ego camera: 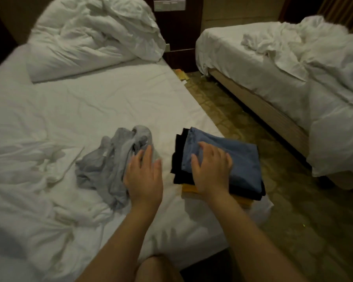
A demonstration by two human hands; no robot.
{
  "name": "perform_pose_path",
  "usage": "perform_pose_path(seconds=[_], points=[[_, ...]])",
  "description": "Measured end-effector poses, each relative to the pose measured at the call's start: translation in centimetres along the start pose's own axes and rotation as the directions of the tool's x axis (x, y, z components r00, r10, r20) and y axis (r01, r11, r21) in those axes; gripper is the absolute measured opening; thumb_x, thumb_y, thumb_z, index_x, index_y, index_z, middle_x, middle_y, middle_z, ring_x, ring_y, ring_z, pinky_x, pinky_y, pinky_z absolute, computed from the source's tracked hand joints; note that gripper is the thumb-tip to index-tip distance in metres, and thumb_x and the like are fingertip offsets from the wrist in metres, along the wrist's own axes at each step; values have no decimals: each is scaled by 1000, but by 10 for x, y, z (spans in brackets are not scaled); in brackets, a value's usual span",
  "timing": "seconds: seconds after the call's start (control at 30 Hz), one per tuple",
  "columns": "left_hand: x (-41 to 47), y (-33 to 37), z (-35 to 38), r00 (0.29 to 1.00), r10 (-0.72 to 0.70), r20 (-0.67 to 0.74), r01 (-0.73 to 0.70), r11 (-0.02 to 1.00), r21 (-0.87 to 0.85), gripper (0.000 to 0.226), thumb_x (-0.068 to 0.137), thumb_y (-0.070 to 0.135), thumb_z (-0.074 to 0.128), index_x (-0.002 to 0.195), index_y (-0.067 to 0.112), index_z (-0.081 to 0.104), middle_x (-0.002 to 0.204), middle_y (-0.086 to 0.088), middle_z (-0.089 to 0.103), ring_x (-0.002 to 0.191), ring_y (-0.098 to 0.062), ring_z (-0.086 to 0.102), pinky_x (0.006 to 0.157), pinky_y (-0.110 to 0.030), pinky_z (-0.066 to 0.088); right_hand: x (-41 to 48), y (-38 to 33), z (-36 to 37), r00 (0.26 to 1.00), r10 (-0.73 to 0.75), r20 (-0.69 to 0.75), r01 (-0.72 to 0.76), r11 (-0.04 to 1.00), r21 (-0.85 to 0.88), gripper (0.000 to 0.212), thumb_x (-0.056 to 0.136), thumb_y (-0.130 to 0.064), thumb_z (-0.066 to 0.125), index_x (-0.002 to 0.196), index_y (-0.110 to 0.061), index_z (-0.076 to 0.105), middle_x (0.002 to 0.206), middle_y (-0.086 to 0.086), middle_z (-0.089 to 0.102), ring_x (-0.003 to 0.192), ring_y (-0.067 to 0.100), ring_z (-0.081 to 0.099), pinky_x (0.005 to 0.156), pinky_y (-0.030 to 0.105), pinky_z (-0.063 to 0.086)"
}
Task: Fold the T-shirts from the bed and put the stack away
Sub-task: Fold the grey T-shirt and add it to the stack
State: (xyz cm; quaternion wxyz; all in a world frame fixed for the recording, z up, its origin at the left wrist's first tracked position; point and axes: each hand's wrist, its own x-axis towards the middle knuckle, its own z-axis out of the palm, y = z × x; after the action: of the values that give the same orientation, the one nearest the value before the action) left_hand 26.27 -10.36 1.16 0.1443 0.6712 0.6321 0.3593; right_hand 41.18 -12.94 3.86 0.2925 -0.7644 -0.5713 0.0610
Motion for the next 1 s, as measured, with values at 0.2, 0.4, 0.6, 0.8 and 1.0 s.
perform_pose_path(seconds=[0.2, 0.4, 0.6, 0.8, 1.0], points=[[-29, -99, -58, 988, -131, -79, 144, 973, 182, 59, 87, 46, 29, 129, 12, 54, 123, -18, 58, 112, -38, 54, 90, -48, 45, -26, -68, 61, 943, -137, 304, 87, 981, 172, 37, 98, -33, 42, 133, -21, 44, 129, 0, 52, 112, 20, 51, 87, 34, 45], [-32, -164, -52, 951, -308, 15, 298, 930, 215, 61, 86, 55, 34, 137, 25, 47, 138, -17, 46, 125, -37, 44, 97, -54, 38, -25, -107, 143, 851, -15, 526, -21, 998, 63, 54, 92, -48, 47, 137, -21, 36, 132, 8, 48, 111, 28, 53, 80, 37, 46], [-25, -209, -45, 910, -379, 168, 323, 903, 284, 72, 78, 68, 11, 145, 43, 17, 157, -2, 13, 144, -21, 8, 112, -53, 6, -21, -133, 201, 863, 68, 501, -145, 983, 116, 75, 84, -46, 62, 140, -14, 24, 137, 13, 46, 120, 32, 50, 90, 42, 44], [-11, -223, -49, 930, -324, 176, 268, 922, 280, 82, 74, 69, 3, 147, 35, 15, 157, -6, 12, 144, -23, 7, 113, -49, 4, -16, -142, 204, 952, 32, 305, -124, 950, 286, 39, 93, -22, 53, 128, -10, 43, 118, 17, 60, 104, 33, 57, 75, 33, 40], [-12, -187, -64, 974, -208, 86, 197, 973, 121, 81, 83, 75, 6, 146, 27, 23, 150, -13, 31, 138, -30, 29, 109, -56, 20, -11, -166, 148, 997, -38, 61, -5, 806, 592, 26, 97, -22, 49, 82, -1, 55, 68, 0, 50, 60, 2, 44, 58, 22, 34]])
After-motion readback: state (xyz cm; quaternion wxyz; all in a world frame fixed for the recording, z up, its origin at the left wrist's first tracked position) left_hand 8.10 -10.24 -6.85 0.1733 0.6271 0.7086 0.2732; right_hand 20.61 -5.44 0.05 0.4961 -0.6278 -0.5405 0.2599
